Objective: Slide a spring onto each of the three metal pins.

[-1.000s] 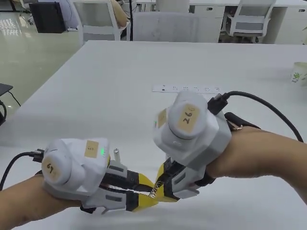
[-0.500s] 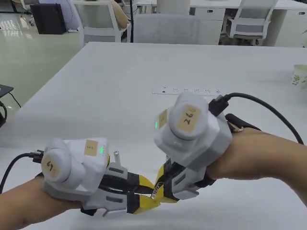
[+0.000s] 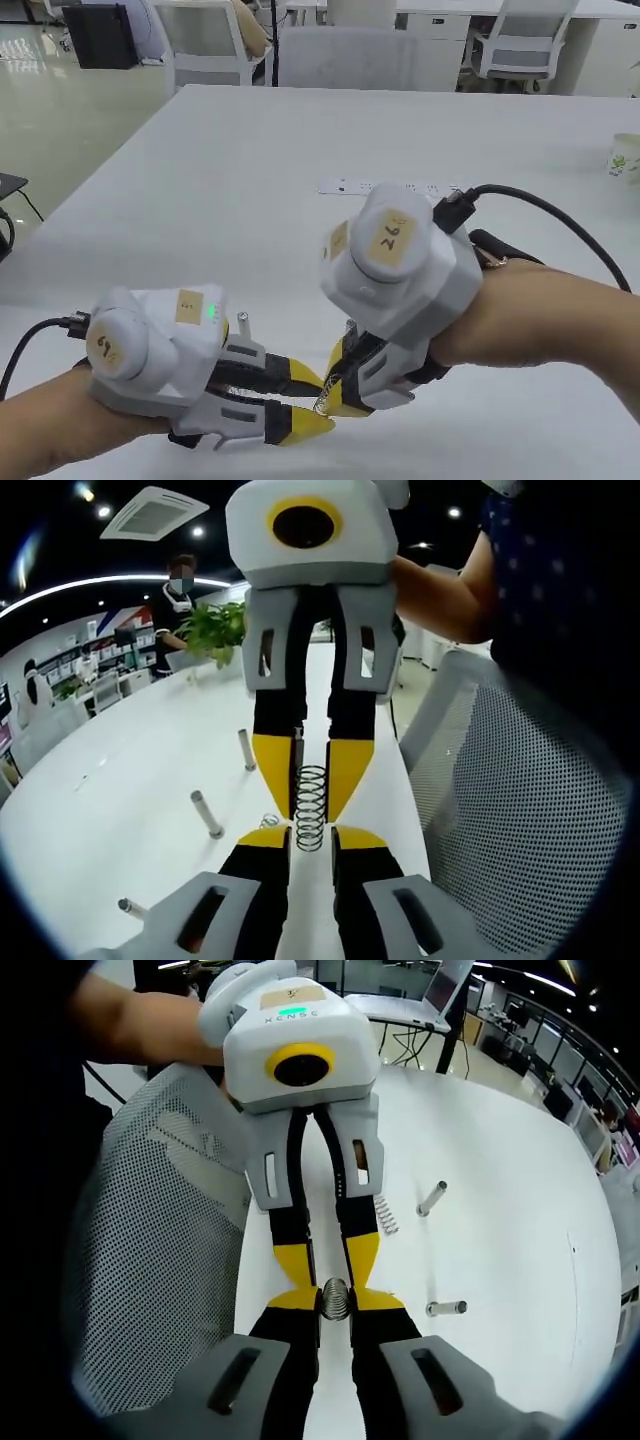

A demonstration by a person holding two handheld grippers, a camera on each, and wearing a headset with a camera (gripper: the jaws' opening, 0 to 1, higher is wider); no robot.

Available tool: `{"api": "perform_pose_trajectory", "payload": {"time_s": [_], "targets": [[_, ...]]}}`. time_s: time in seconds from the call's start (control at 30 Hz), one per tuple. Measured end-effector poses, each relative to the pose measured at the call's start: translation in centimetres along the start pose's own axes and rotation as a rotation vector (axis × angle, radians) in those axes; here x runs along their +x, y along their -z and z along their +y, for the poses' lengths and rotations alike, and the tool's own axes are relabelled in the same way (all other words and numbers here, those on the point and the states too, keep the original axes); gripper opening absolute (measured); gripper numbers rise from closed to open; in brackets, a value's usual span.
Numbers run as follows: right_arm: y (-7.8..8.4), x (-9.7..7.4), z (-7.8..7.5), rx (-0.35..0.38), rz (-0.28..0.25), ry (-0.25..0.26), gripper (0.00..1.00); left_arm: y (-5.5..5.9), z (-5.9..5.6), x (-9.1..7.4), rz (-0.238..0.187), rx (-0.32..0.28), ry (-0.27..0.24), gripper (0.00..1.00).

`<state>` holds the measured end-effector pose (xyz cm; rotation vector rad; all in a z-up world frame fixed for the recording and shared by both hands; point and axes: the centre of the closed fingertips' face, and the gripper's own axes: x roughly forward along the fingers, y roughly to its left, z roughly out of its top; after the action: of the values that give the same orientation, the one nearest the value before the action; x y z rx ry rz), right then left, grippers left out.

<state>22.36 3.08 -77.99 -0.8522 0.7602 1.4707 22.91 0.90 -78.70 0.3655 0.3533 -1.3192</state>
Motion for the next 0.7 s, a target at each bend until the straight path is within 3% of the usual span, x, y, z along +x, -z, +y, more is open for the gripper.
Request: {"api": "perform_pose_trajectory", "payload": {"time_s": [0.4, 0.7], "targets": [[1.0, -0.7, -0.7, 0.025, 0.013, 0.012, 0.08, 0.5, 0.0, -0.5, 0.009, -0.034, -0.003, 0.22], [1.8, -1.3, -1.1, 0.04, 0.023, 0.021, 0.08, 0.7, 0.4, -1.9, 0.003, -0.067, -0.029, 0.3]]}}
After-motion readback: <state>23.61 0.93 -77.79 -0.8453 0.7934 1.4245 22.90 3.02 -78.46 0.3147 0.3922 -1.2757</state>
